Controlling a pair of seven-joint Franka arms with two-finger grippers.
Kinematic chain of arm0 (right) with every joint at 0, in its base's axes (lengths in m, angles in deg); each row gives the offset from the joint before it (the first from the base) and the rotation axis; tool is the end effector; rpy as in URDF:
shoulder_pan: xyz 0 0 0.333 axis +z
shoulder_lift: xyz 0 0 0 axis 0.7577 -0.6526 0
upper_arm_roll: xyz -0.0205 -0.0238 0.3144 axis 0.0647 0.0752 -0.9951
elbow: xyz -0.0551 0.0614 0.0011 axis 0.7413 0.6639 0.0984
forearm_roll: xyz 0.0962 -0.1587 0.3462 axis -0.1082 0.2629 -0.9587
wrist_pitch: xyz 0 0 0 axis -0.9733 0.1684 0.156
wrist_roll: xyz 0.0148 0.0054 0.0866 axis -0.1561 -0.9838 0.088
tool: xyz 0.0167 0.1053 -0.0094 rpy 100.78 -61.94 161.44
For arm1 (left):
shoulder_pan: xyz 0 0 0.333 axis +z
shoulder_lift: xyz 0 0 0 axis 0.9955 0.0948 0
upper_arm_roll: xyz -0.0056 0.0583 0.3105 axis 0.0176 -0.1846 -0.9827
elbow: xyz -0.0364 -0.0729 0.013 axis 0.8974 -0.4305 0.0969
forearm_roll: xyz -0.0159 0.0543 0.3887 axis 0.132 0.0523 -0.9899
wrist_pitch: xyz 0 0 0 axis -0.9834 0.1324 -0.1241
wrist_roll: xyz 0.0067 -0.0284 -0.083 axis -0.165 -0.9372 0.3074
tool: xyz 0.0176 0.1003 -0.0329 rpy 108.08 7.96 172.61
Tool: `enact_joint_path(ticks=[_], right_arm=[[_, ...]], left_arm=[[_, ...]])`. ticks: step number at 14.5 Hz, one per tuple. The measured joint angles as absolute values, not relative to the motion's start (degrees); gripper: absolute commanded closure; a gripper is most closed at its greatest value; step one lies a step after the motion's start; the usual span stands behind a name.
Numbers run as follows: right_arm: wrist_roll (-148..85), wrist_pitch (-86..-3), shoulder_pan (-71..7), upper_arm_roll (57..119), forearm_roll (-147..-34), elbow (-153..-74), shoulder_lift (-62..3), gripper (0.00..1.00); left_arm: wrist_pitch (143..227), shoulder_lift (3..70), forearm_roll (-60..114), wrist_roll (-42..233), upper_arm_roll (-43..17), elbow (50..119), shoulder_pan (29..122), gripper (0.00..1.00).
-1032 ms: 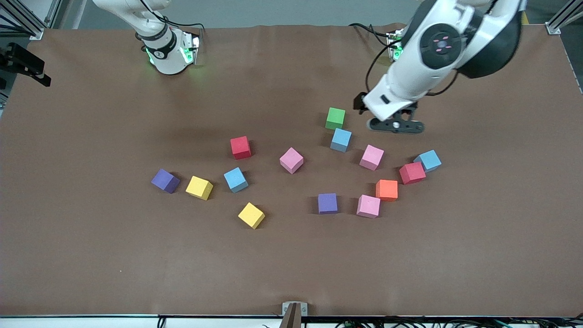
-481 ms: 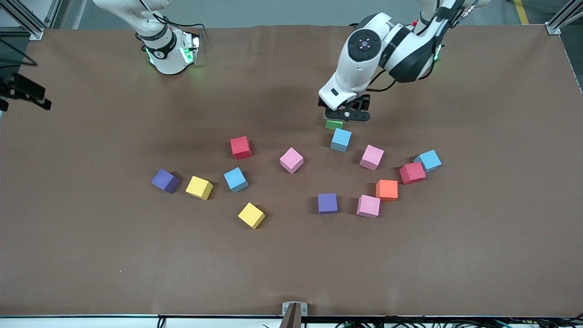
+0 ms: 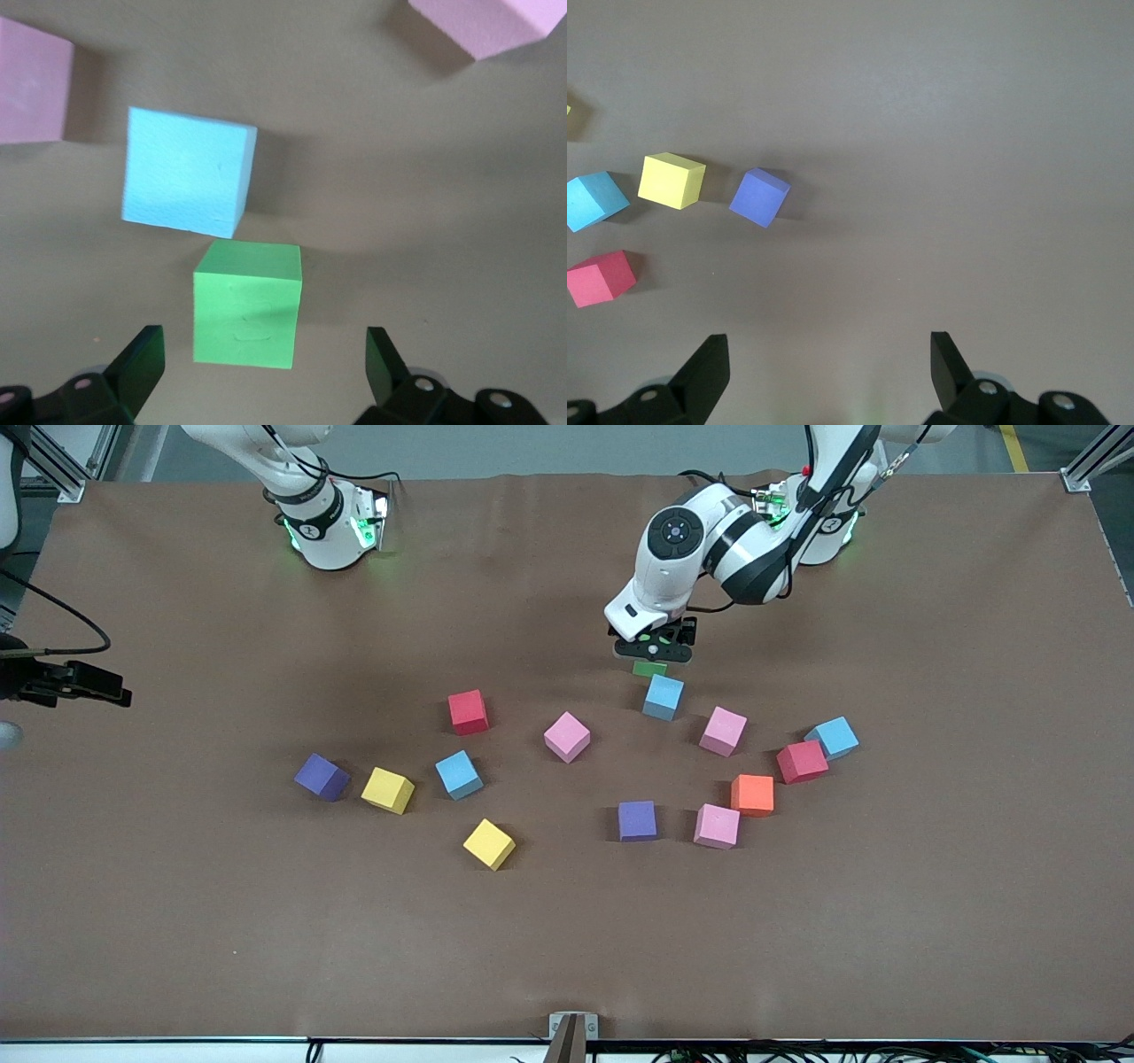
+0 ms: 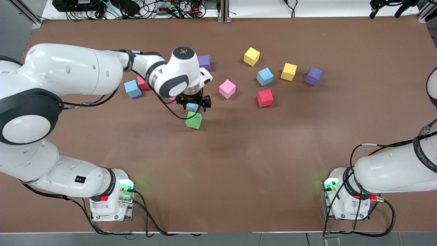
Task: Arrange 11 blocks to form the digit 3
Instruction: 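Grasp the green cube with the left gripper while the right gripper grasps the red cube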
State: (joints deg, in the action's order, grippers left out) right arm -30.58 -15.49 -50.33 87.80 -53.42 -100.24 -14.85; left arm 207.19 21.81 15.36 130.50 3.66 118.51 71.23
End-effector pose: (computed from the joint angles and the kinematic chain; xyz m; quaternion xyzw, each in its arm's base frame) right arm 0.5898 -0.0608 0.5653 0.9975 -0.0015 -0.0711 0.0006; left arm 0.3364 -0.3847 0.2642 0.9957 -0.0766 -0.0505 0.0086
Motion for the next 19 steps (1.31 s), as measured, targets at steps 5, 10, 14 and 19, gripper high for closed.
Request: enact_joint_path(ticks=[5,10,14,19], right_arm=[[-38.32,-15.93,-45.18,87.14,-57.09,-100.56,-15.82,0.0],[-49.44,-19.26,-36.34,86.83,-59.46,-104.21,-16.44,0.0],[-58.02,-30.06,-27.48,86.63,-60.19,-111.96,-16.77,0.0],[-62.11,-46.1,-18.96,86.5,-60.28,-125.11,-17.13,0.0]], left_arm=[[211.72,22.12,11.67,130.7,3.6,123.45,71.0,0.0],[217.02,24.99,10.35,130.75,3.33,125.21,71.14,0.0],[218.75,26.75,8.14,132.39,3.15,125.23,71.24,0.33],[219.43,27.98,5.02,135.0,2.35,124.96,71.35,0.52]])
